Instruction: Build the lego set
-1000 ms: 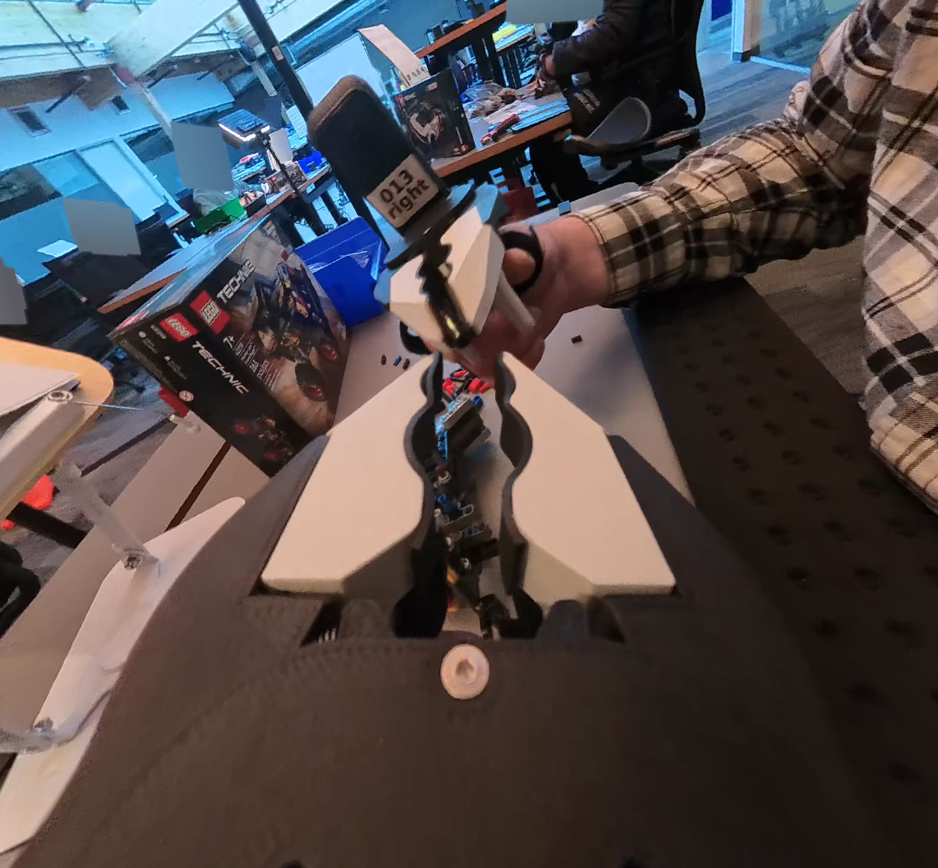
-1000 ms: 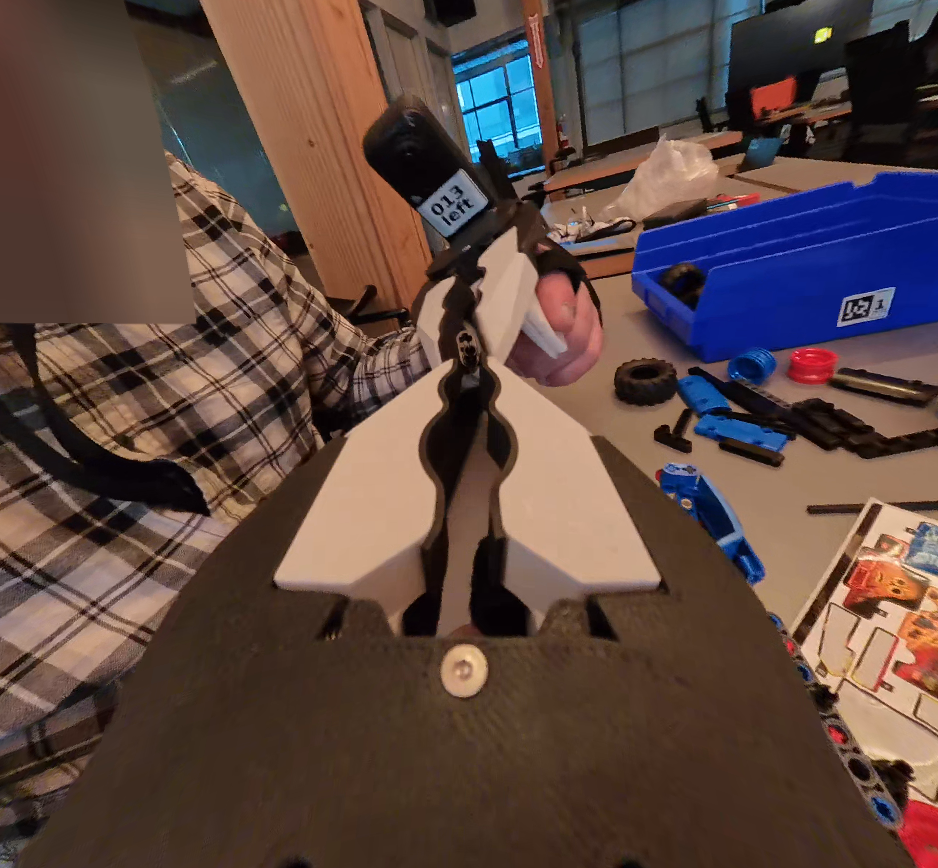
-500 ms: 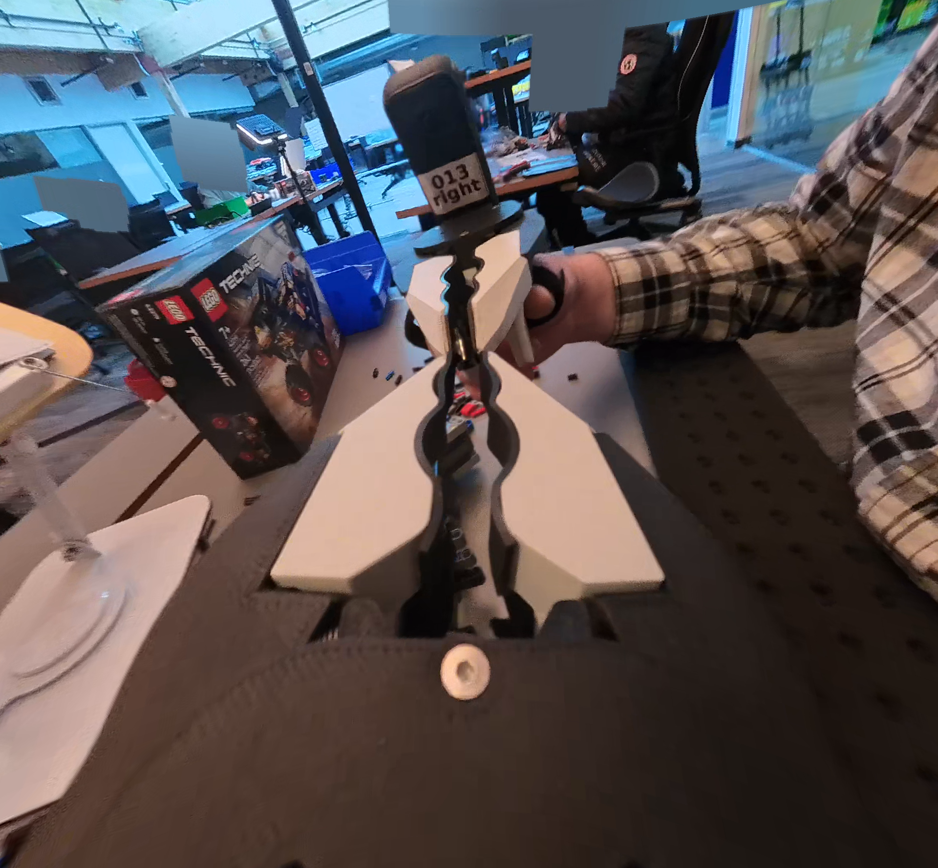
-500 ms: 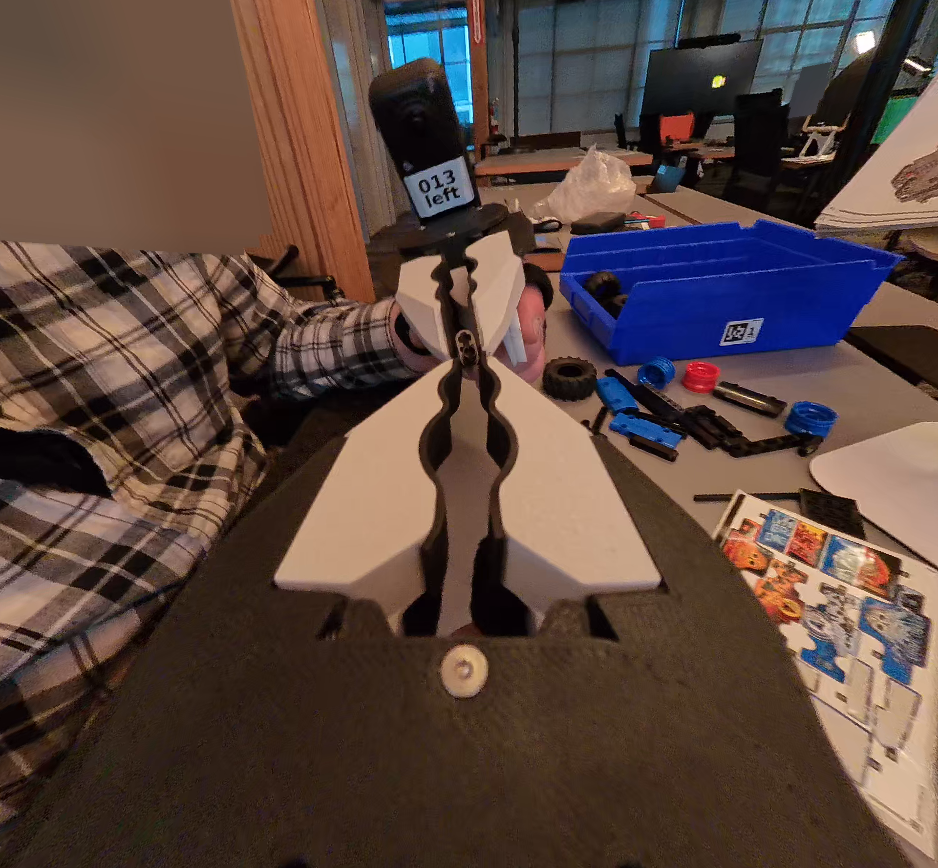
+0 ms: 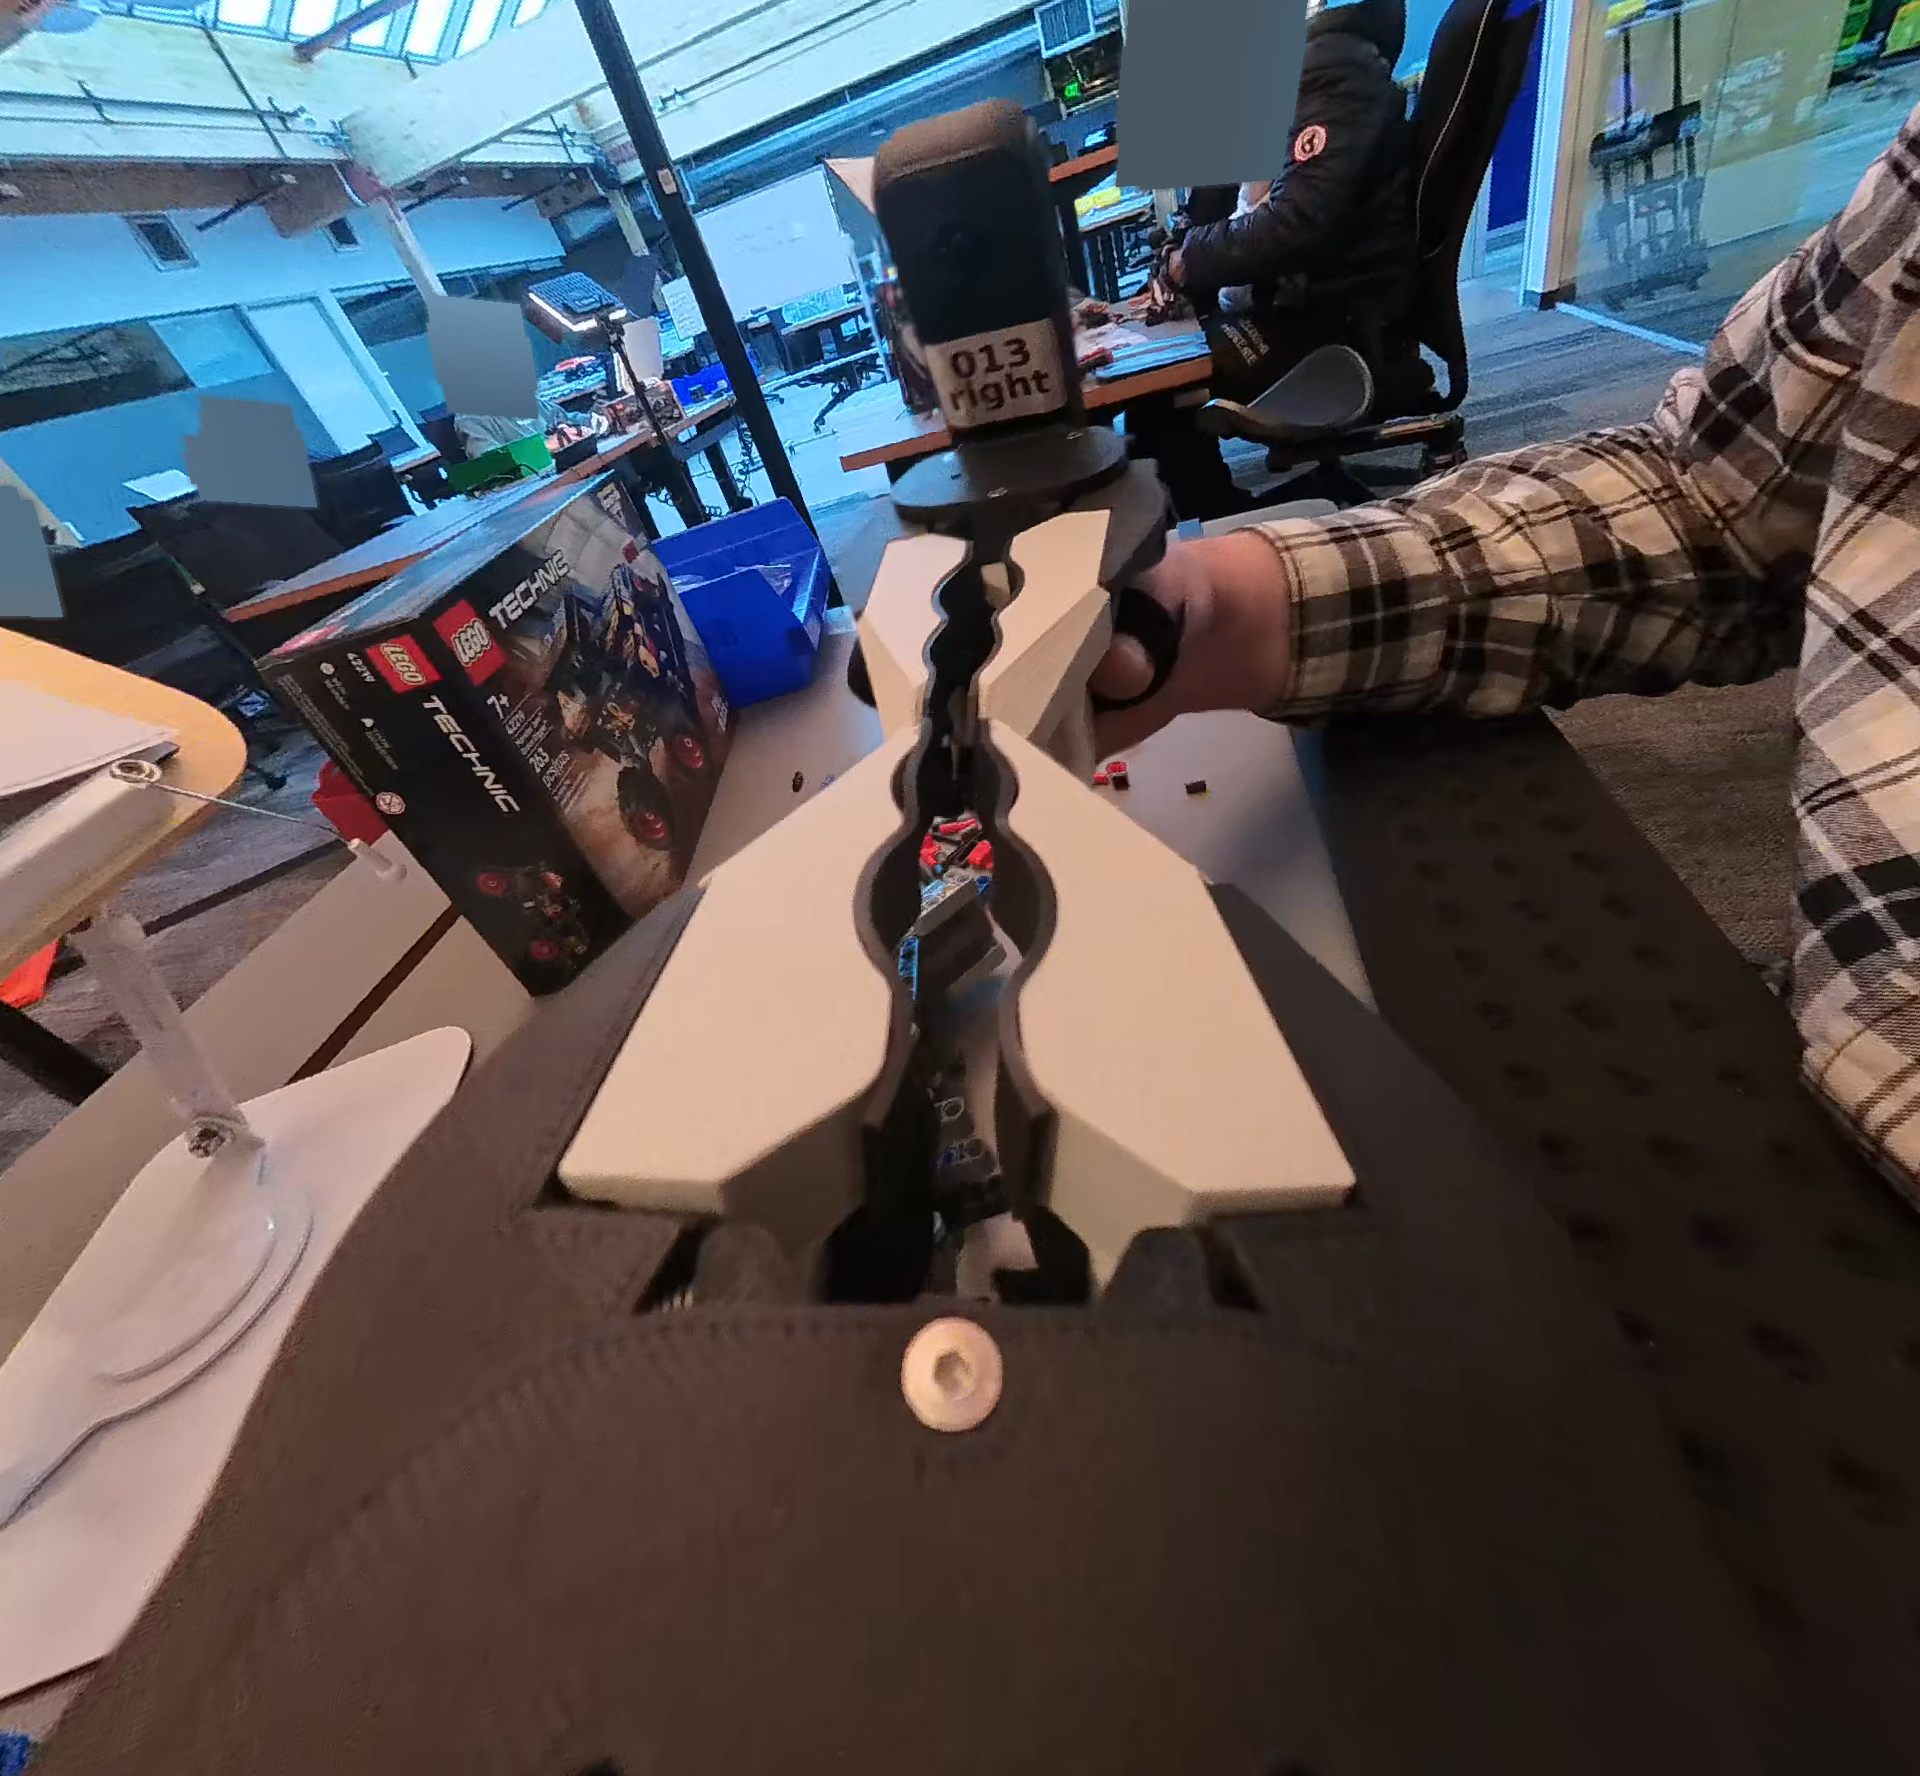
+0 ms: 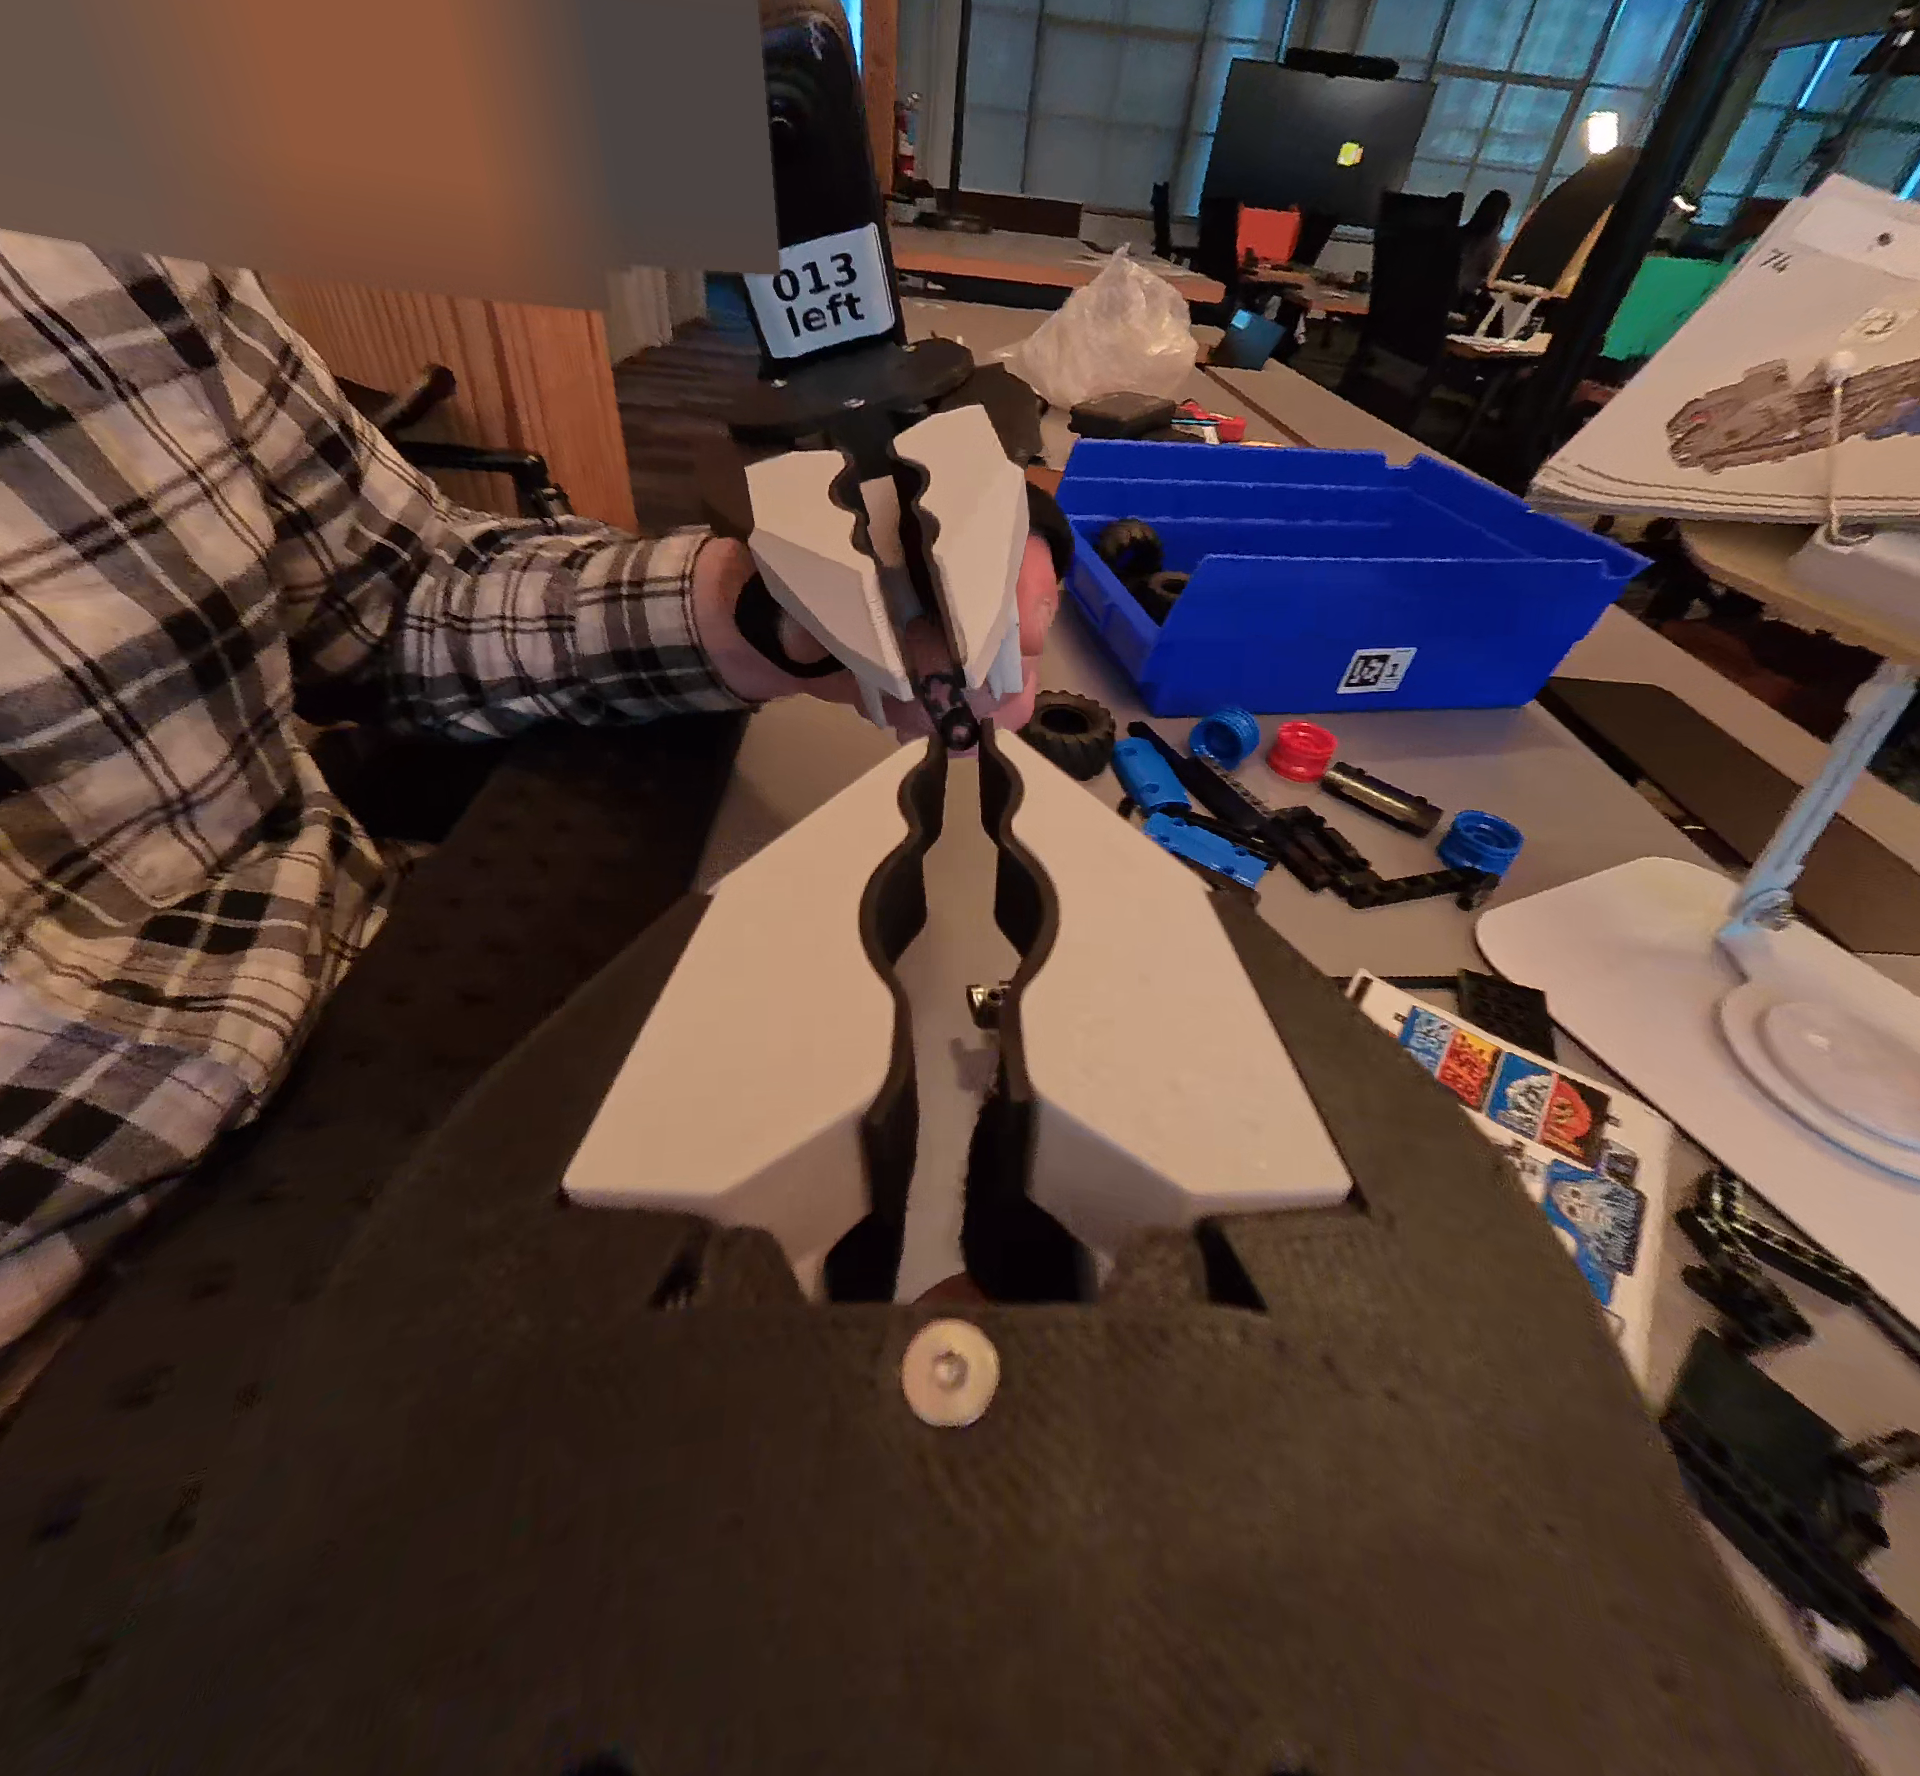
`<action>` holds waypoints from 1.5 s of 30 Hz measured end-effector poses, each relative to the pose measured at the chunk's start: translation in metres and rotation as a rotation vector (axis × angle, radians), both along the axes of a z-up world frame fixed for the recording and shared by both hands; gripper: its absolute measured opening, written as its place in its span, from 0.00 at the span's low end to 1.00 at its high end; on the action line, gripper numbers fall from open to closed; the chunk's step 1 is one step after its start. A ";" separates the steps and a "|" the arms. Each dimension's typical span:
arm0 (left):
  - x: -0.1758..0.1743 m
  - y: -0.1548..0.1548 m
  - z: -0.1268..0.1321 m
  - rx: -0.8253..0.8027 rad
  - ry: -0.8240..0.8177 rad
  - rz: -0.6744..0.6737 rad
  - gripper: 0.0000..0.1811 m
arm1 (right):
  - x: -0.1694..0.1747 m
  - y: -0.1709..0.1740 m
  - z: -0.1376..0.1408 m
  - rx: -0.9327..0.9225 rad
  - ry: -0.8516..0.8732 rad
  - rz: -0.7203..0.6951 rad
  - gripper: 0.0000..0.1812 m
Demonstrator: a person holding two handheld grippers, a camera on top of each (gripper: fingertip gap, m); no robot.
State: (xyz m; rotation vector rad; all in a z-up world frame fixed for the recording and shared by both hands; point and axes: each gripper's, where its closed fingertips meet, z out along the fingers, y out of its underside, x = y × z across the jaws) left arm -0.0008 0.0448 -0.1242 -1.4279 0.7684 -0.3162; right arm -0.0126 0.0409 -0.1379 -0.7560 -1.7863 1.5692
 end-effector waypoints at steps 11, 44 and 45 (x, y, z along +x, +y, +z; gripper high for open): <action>0.002 -0.001 0.001 0.073 0.114 0.054 0.00 | 0.003 0.003 0.011 -0.035 0.046 -0.018 0.00; 0.025 -0.026 -0.095 -0.362 0.363 -0.139 0.04 | 0.099 -0.010 -0.144 0.235 -0.710 -0.131 0.10; 0.025 -0.026 -0.096 -0.366 0.372 -0.138 0.04 | 0.097 -0.012 -0.147 0.237 -0.724 -0.127 0.10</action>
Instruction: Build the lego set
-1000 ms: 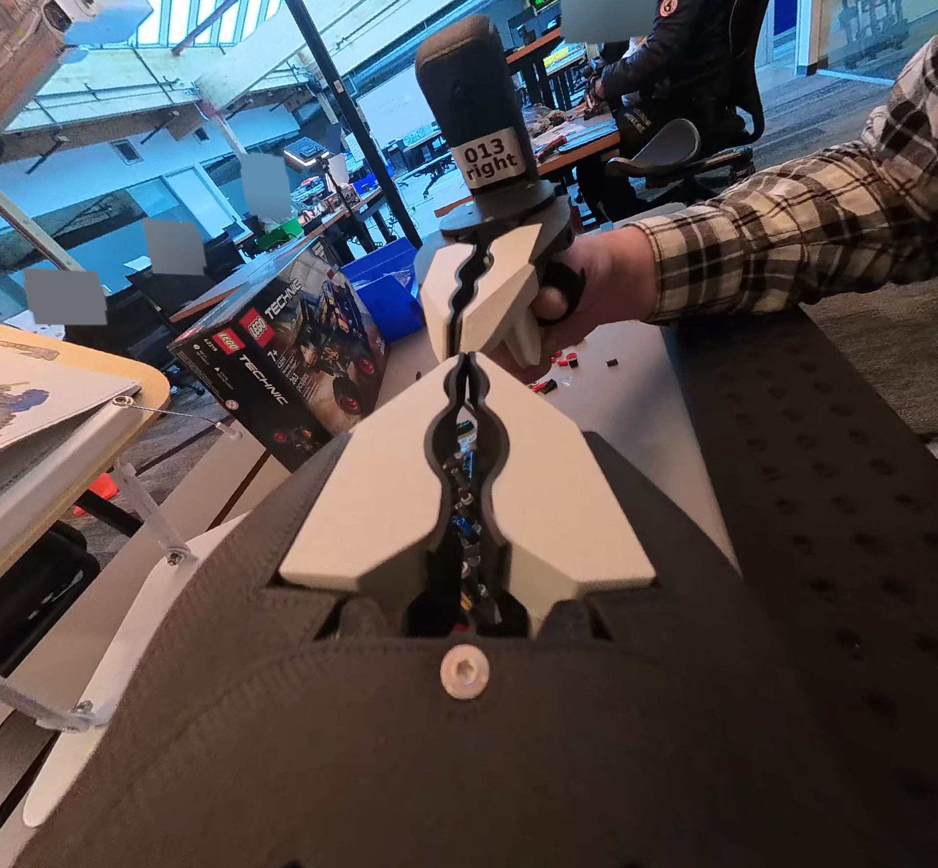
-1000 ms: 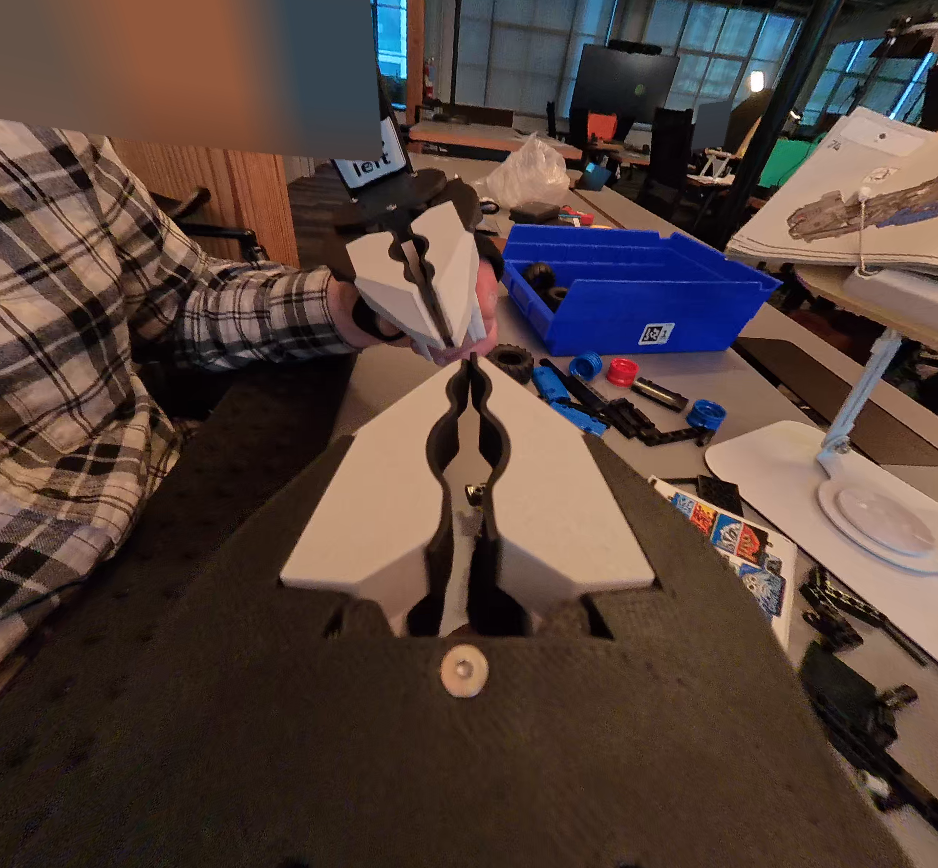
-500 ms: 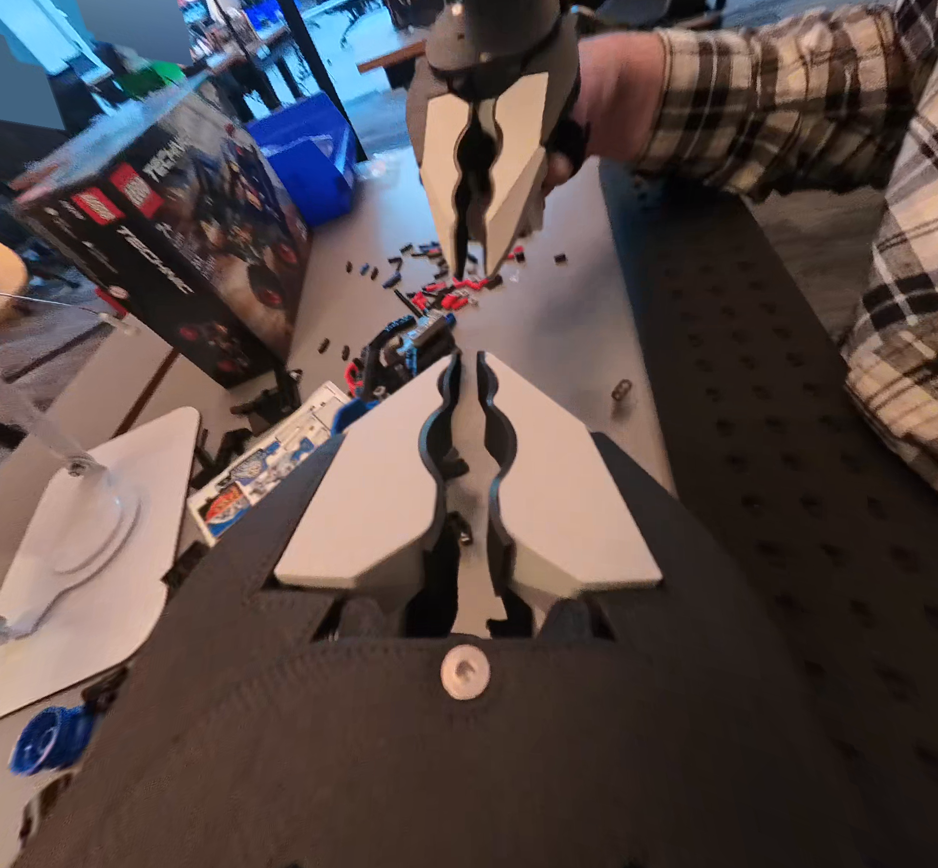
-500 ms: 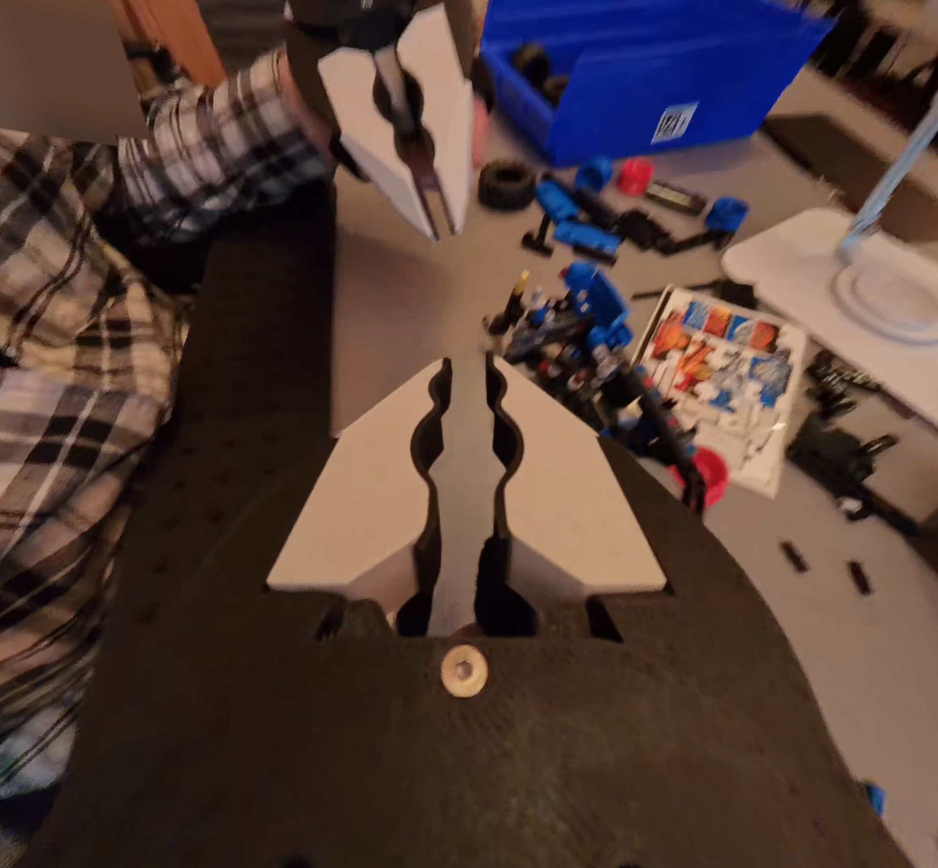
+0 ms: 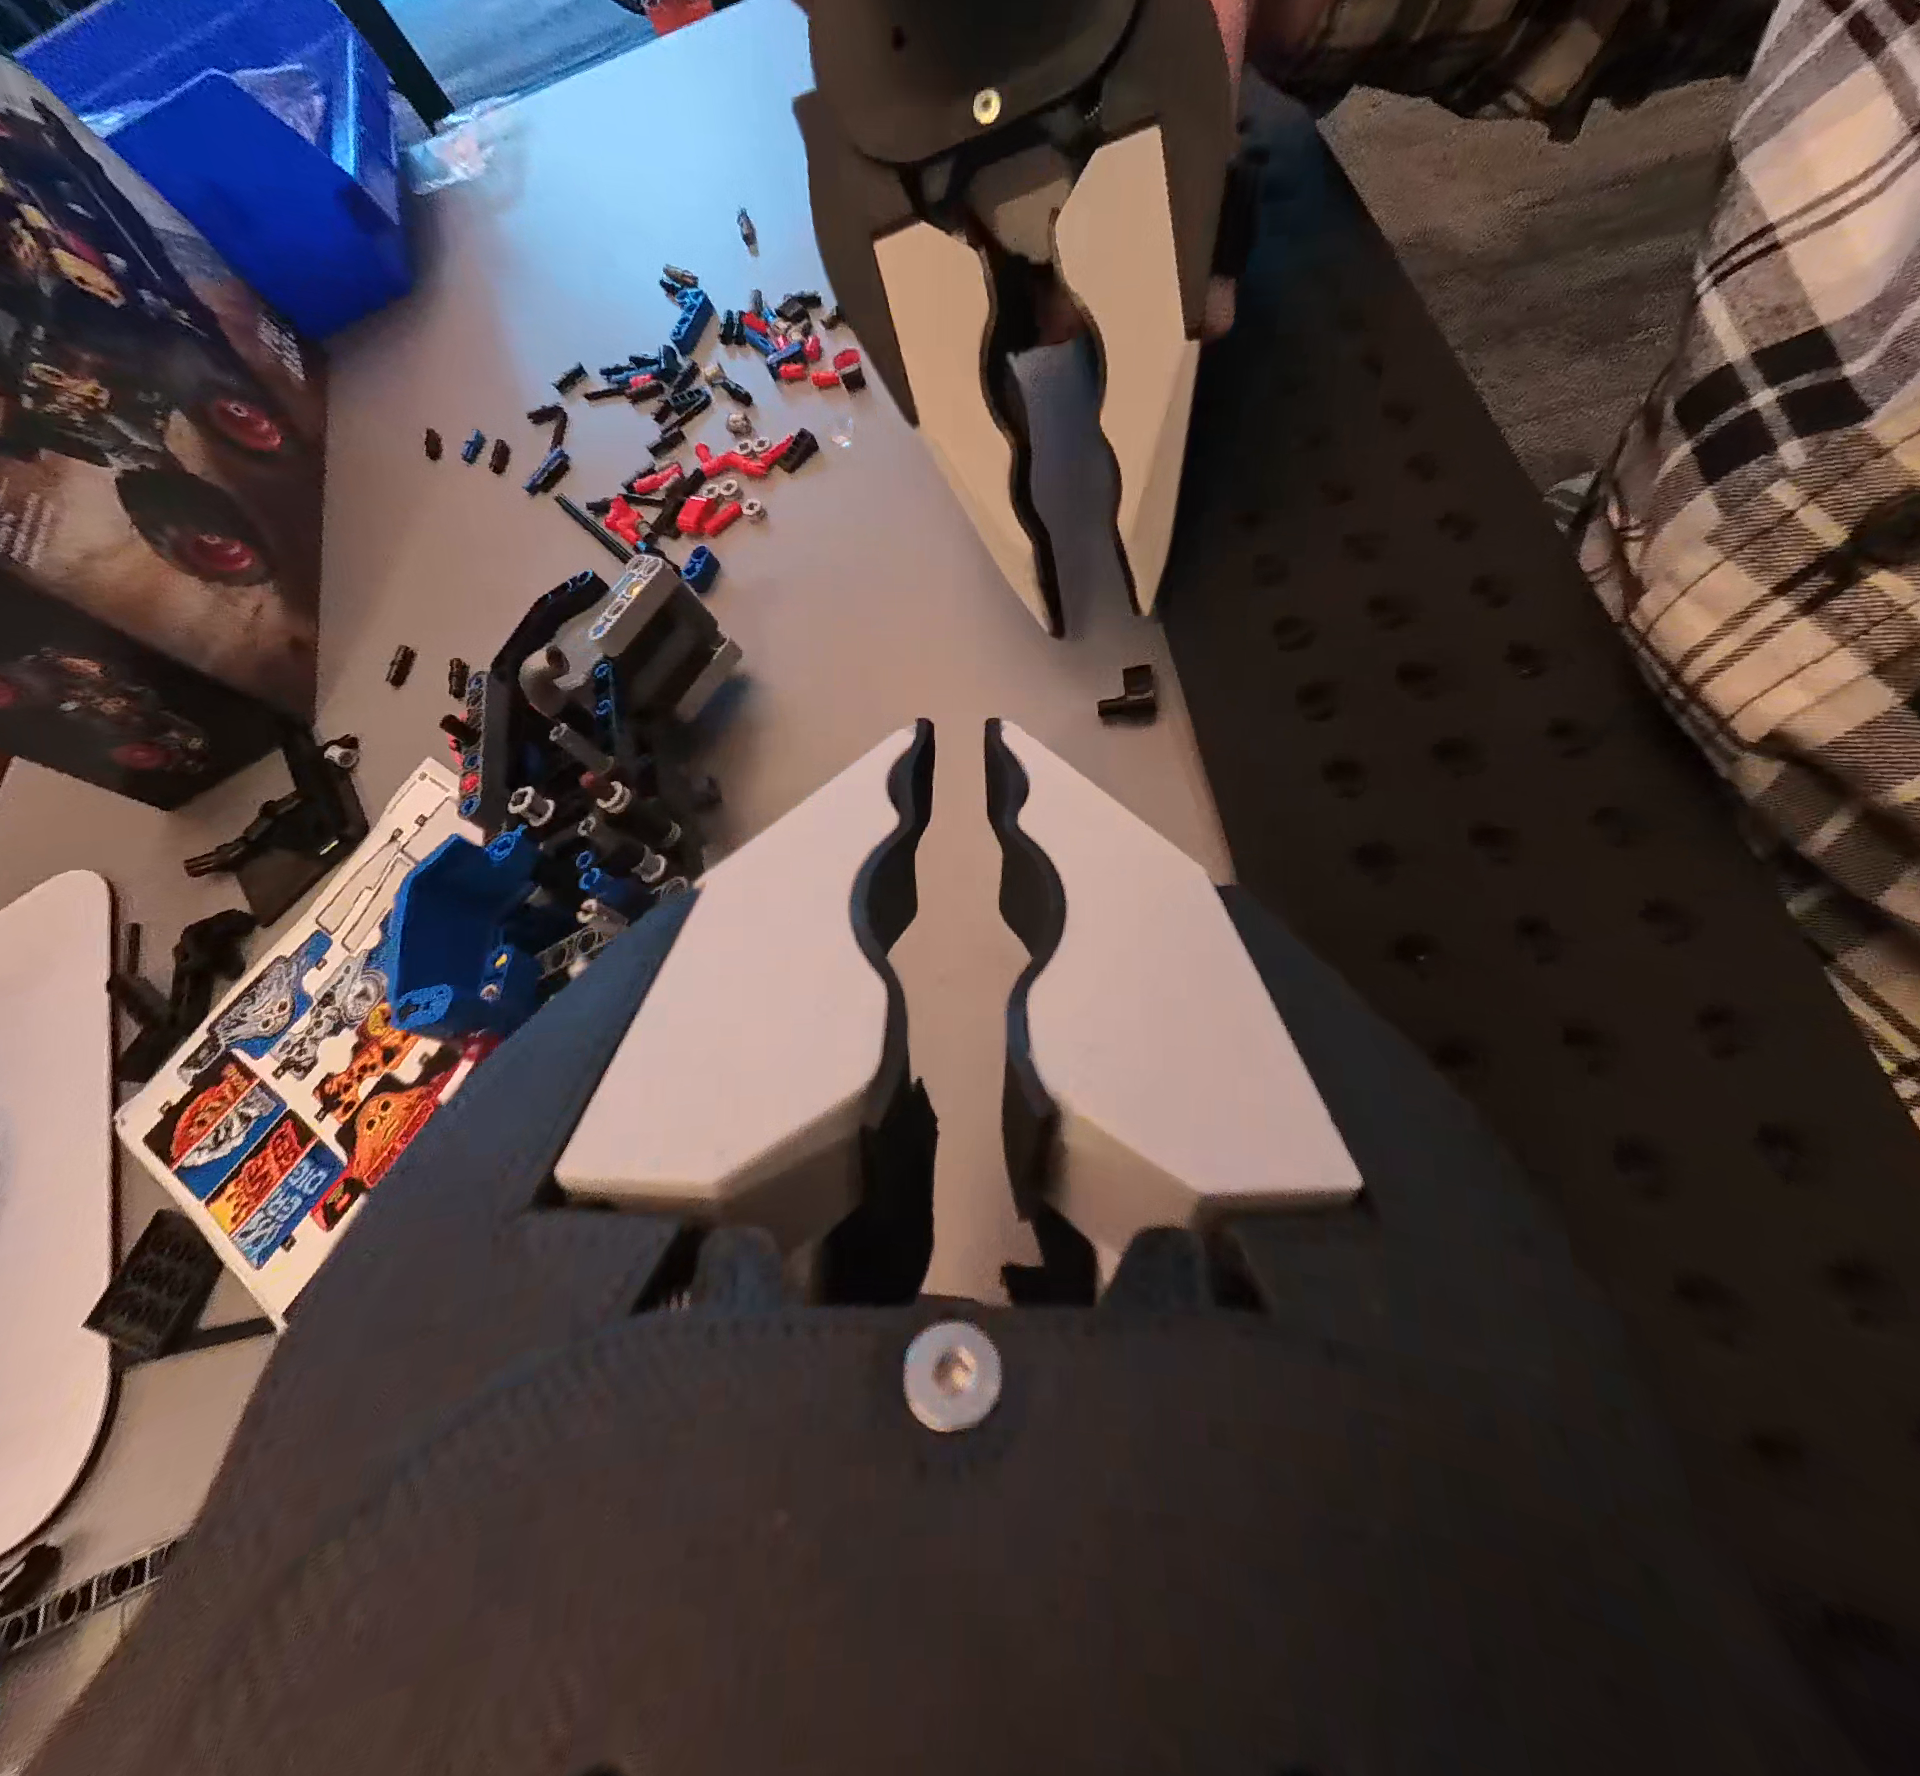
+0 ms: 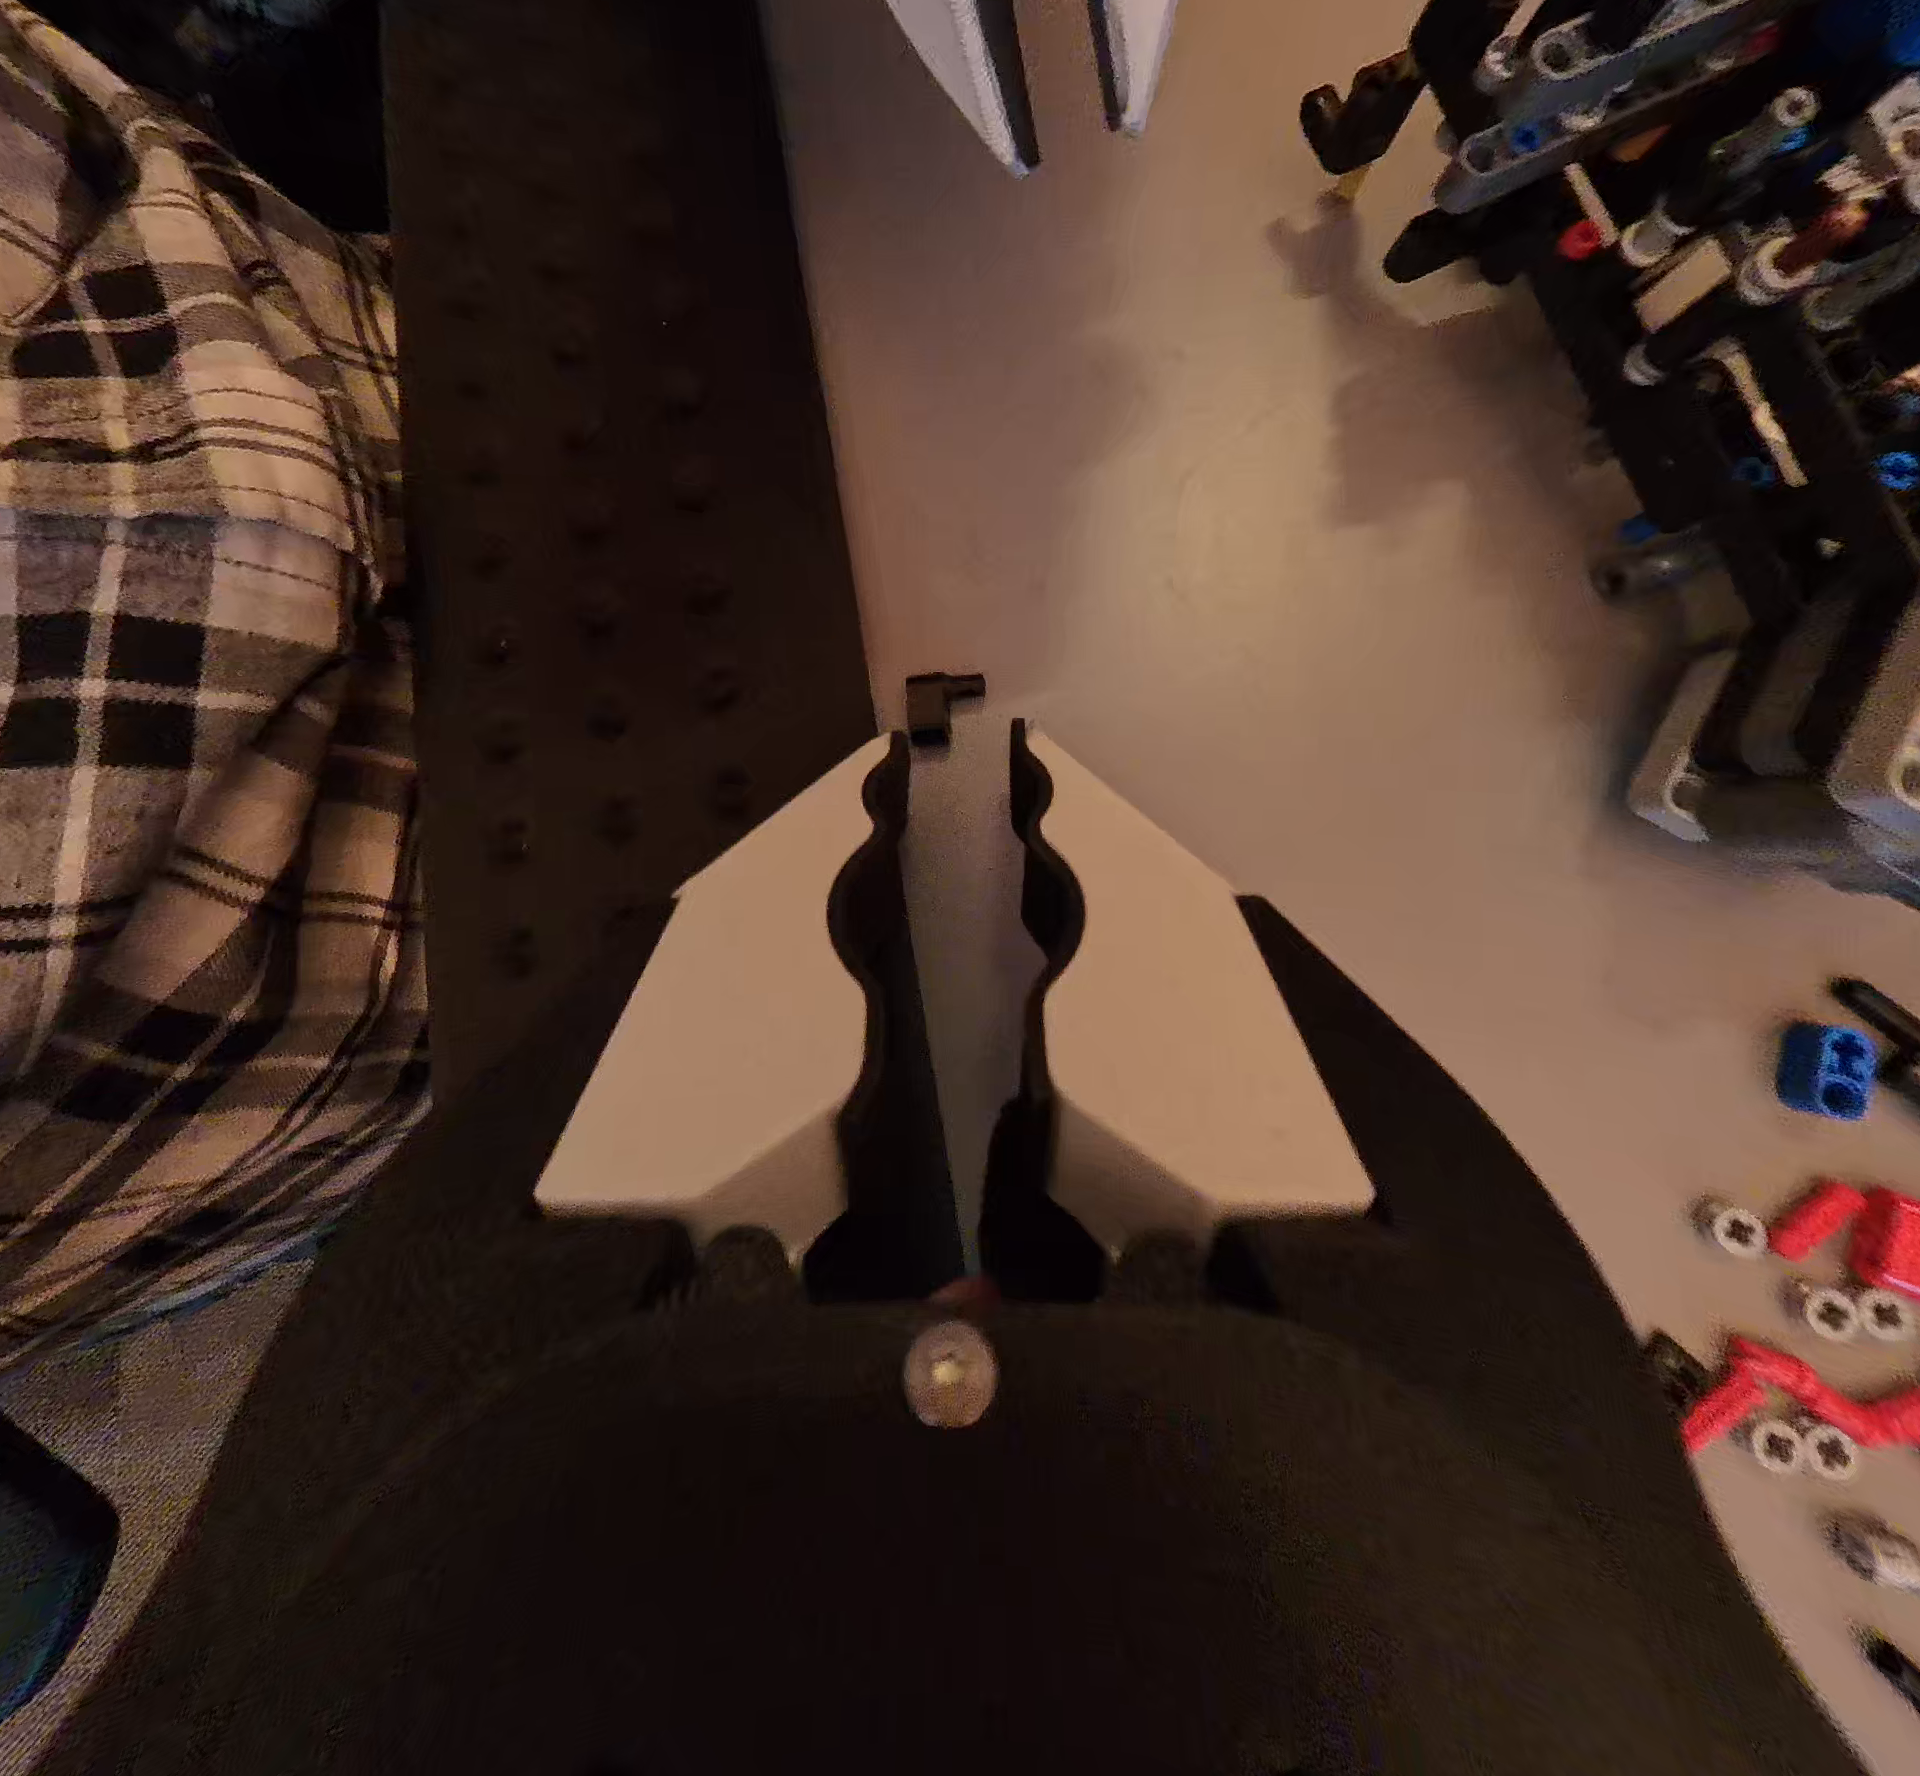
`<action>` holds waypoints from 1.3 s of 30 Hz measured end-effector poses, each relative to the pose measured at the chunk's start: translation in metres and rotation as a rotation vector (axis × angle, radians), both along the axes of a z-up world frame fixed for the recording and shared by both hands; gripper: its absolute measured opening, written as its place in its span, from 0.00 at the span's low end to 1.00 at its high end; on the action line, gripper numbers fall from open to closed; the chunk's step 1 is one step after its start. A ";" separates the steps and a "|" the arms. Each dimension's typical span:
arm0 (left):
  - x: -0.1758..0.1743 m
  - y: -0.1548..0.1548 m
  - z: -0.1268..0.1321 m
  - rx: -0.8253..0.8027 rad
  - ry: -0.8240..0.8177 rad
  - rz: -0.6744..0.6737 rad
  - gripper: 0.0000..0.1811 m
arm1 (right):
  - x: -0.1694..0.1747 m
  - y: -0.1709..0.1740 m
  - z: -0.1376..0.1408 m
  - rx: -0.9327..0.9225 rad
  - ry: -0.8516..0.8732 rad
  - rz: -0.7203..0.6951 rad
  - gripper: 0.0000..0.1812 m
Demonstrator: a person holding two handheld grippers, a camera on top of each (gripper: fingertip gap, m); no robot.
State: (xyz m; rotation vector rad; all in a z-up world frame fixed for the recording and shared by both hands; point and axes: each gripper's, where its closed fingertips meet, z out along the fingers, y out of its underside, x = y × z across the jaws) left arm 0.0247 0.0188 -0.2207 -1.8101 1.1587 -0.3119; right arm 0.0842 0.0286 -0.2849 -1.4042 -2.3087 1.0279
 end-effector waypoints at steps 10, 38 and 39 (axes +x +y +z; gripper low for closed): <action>-0.006 -0.001 -0.003 -0.017 0.006 0.016 0.05 | -0.013 -0.012 -0.010 0.028 -0.054 0.045 0.02; -0.006 0.007 -0.037 -0.158 0.055 0.065 0.10 | -0.039 0.019 -0.001 0.155 0.081 -0.049 0.09; -0.005 0.007 -0.038 -0.161 0.058 0.065 0.10 | -0.039 0.018 -0.003 0.160 0.068 -0.045 0.09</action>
